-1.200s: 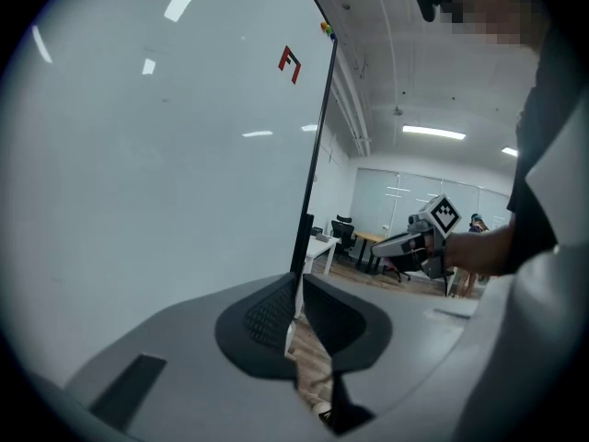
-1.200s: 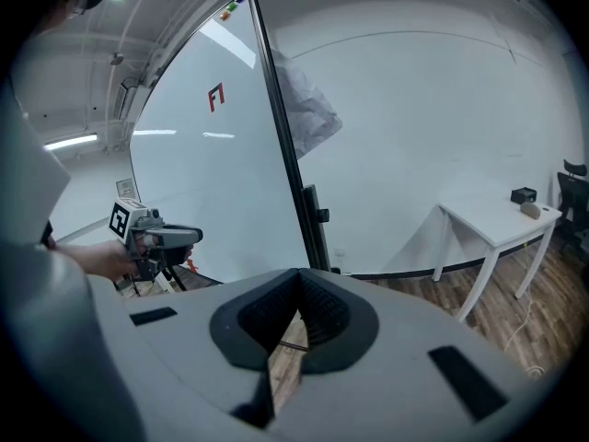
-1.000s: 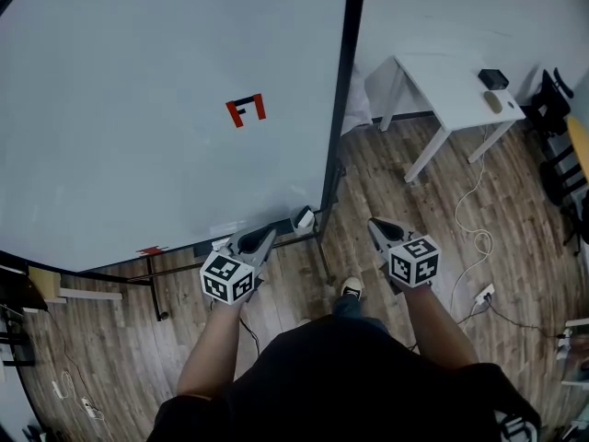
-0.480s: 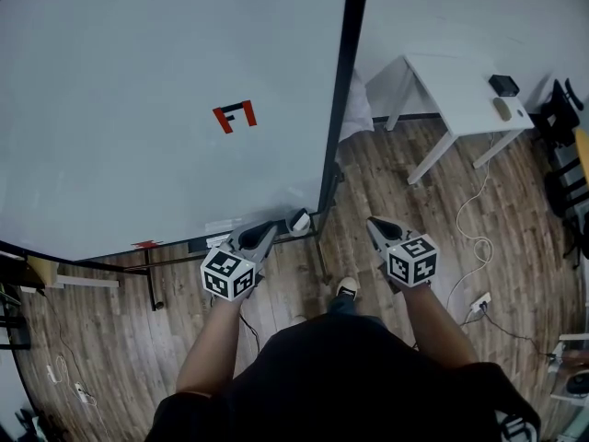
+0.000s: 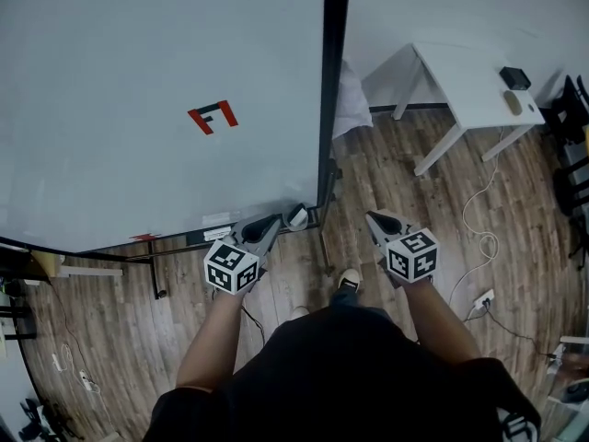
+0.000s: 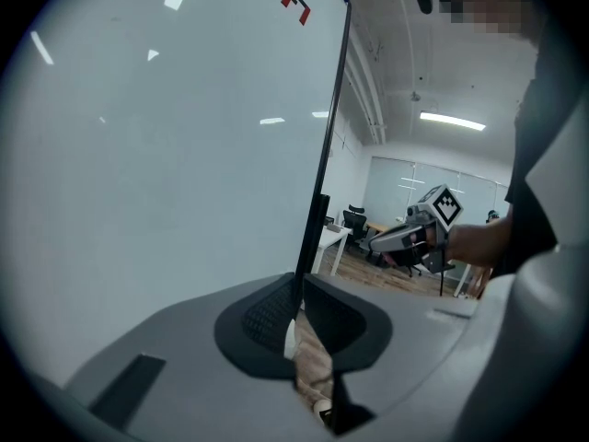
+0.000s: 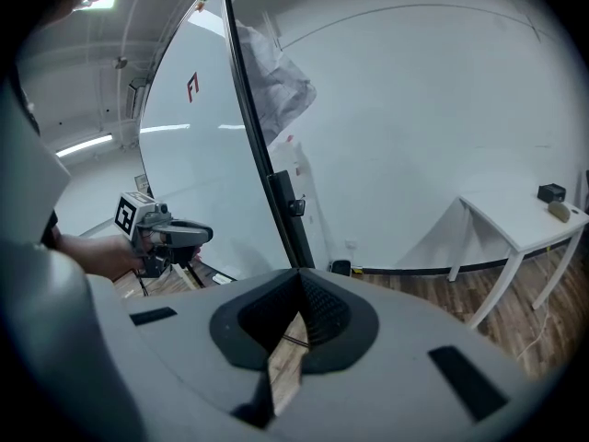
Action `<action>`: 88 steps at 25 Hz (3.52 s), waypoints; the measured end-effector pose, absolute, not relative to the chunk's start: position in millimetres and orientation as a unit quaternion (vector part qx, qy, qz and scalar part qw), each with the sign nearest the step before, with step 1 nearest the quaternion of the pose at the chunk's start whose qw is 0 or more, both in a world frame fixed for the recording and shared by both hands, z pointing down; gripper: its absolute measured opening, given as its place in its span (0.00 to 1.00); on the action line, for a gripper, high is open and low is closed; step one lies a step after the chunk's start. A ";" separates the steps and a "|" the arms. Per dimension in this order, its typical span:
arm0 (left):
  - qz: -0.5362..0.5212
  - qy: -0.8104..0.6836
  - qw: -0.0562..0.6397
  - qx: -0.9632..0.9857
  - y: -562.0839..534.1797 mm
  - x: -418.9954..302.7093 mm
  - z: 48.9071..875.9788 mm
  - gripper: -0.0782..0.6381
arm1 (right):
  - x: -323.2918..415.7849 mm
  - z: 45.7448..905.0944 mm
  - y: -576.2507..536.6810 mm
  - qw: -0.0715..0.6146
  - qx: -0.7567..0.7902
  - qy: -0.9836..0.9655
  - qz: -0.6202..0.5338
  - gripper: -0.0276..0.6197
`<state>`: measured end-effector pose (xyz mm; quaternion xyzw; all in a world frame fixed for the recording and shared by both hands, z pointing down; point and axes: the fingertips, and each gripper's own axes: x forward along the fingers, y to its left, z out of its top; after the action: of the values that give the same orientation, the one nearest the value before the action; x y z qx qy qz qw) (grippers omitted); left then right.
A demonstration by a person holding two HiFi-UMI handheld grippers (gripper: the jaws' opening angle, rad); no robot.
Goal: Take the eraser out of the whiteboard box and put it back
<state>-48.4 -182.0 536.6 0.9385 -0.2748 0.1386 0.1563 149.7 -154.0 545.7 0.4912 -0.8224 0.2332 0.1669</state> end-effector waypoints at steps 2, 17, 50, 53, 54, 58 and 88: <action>0.145 -0.274 0.157 0.938 -181.2 -44.5 540.5 0.14 | 150.1 548.3 -154.8 0.167 0.487 -0.824 0.235 0.03; 0.175 -0.272 0.169 0.931 -188.0 -24.7 576.0 0.19 | 158.7 566.7 -160.3 0.173 0.471 -0.829 0.247 0.03; 0.255 -0.258 0.161 0.918 -209.3 3.1 644.2 0.36 | 164.1 601.0 -165.3 0.204 0.455 -0.823 0.272 0.03; 0.264 -0.254 0.159 0.917 -209.3 5.2 650.2 0.37 | 164.6 602.0 -165.2 0.205 0.454 -0.824 0.272 0.03; 0.266 -0.254 0.159 0.916 -209.6 5.7 651.8 0.37 | 164.9 602.5 -165.1 0.206 0.453 -0.823 0.273 0.03; 0.275 -0.252 0.158 0.914 -211.0 6.8 658.5 0.38 | 166.0 606.7 -164.3 0.210 0.451 -0.823 0.276 0.03; 0.293 -0.248 0.179 0.906 -215.7 13.1 683.9 0.37 | 165.1 615.7 -164.3 0.217 0.443 -0.823 0.281 0.03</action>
<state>13.1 -215.7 683.9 0.9058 -0.2484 0.2930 0.1788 165.1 -164.3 615.7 0.4428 -0.8234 0.2807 0.2171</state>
